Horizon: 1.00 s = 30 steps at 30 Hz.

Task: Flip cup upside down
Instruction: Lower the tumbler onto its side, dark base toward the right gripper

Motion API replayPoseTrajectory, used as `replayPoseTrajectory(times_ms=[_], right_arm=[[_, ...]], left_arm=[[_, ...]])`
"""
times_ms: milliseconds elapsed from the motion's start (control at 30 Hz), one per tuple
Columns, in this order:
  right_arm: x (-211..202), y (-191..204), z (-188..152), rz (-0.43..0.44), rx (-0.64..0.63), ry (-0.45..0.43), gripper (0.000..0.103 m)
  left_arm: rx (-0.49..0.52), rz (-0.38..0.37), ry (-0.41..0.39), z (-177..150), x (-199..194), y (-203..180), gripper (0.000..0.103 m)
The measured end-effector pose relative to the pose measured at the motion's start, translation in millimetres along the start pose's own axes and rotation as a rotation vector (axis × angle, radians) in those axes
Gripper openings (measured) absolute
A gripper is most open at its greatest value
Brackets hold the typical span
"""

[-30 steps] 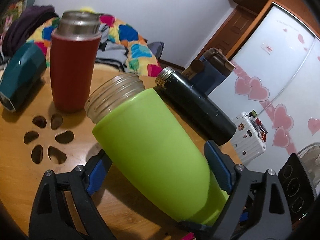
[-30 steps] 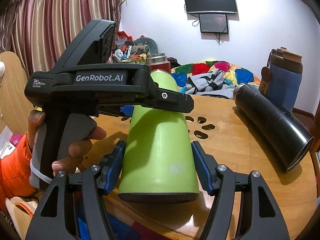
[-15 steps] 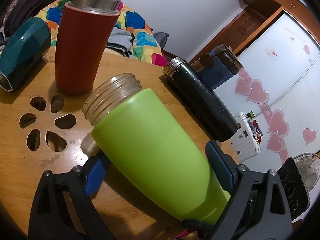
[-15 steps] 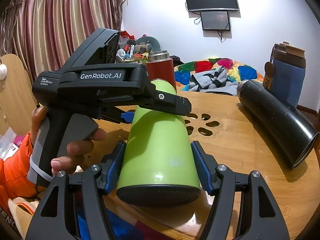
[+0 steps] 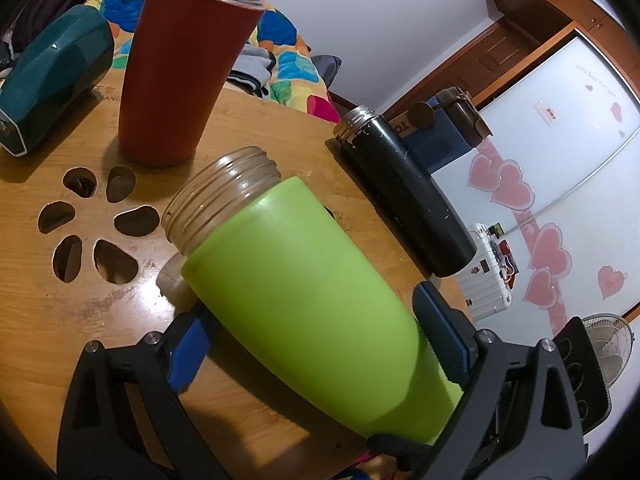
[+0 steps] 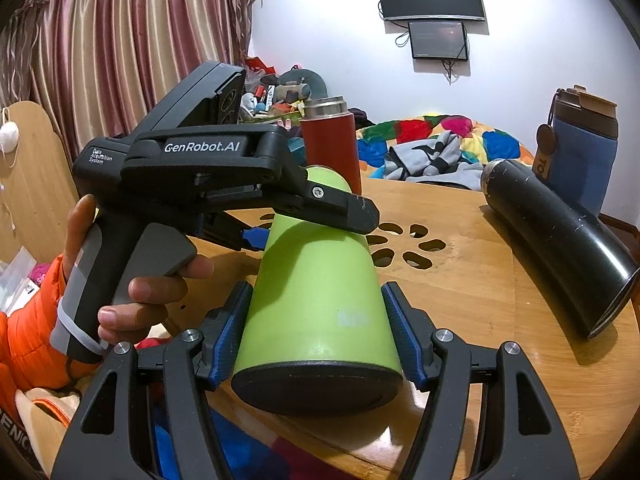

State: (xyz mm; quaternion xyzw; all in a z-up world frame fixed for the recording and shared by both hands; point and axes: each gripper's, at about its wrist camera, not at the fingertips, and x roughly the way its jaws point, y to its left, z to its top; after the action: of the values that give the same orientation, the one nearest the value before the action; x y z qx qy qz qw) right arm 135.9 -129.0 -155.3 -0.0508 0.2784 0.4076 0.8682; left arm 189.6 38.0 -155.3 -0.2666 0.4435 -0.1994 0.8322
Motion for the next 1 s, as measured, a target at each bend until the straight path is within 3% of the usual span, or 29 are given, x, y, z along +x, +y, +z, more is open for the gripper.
replayPoseTrajectory(times_ms=[333, 833, 1000], right_arm=[[0.6, 5.1, -2.7, 0.042, -0.024, 0.007, 0.062], [0.8, 10.5, -5.1, 0.061, -0.039, 0.003, 0.062], [-0.4, -4.9, -4.7, 0.036, 0.023, -0.009, 0.062]], left_arm=[[-0.027, -0.022, 0.037, -3.2, -12.6, 10.3, 0.096], [-0.053, 0.029, 0.075, -9.0, -23.1, 13.1, 0.097], [0.091, 0.151, 0.041, -9.2, -40.5, -5.3, 0.099]])
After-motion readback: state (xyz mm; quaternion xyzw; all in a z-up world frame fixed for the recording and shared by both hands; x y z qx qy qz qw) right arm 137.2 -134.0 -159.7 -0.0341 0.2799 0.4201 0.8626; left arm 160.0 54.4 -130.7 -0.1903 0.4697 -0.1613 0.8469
